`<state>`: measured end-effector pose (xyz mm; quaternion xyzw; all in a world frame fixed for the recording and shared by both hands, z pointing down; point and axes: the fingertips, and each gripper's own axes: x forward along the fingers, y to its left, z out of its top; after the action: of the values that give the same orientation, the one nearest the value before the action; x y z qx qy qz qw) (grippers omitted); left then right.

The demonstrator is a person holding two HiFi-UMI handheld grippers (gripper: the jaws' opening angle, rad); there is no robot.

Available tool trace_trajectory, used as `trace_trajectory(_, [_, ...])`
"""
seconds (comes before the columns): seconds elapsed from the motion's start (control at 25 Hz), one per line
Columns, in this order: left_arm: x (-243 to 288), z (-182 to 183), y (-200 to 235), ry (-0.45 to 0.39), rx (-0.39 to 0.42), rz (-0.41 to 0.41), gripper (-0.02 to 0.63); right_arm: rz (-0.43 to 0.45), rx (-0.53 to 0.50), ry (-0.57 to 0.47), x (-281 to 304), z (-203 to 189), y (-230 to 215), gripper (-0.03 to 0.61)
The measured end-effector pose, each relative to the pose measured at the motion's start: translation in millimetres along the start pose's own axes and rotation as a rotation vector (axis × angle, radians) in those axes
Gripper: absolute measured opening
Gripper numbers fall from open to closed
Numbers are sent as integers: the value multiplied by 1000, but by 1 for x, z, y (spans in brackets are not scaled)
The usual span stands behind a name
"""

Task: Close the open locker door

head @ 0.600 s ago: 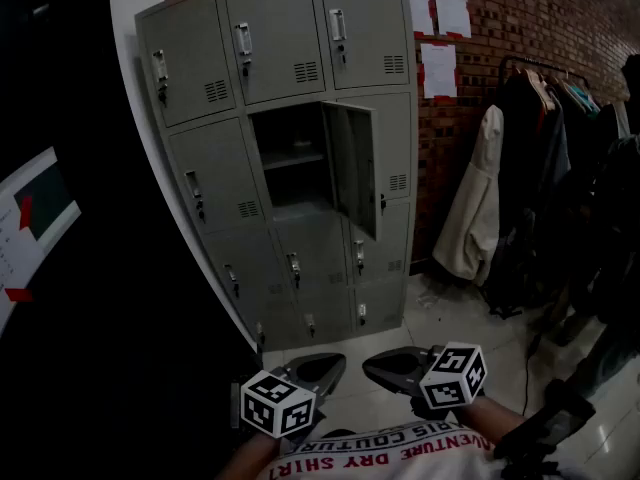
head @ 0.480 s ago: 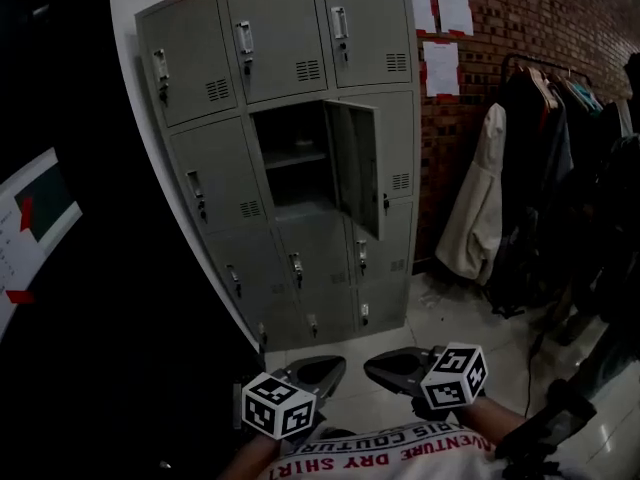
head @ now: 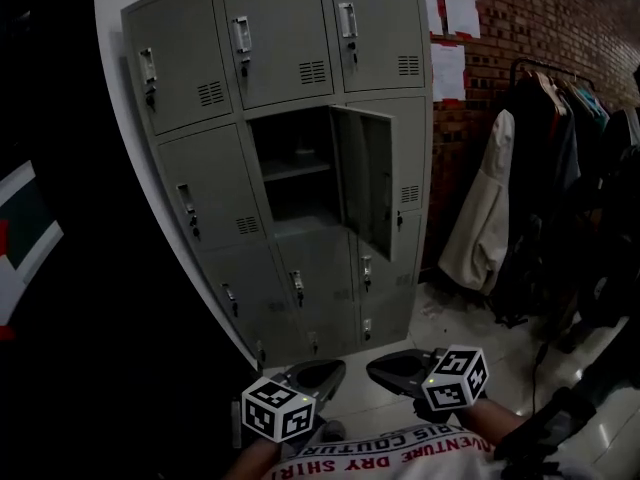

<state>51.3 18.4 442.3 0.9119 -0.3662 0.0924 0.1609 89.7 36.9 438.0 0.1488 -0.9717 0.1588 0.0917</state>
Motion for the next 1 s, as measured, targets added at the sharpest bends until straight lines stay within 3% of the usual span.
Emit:
trace_trajectory(0.16, [21,26,52,-9,-2,-25,5,-42,8,-13,28,31,-50,-5])
trace_trajectory(0.4, [44,79,127,-8,29,-74,5,-144,11,-103,57,108,-126,-5])
trace_trajectory(0.56, [61,109,172,-21,49,-108,5,-257,17,-185,54,151,-180,-5])
trace_trajectory(0.76, [80,128,208,-25,65,-144,5,-383,4,-270,34,191,-227,-5])
trace_trajectory(1.0, [101,142,228,-26,74,-192,5,-512,-14,-312,4,211,-264,-5])
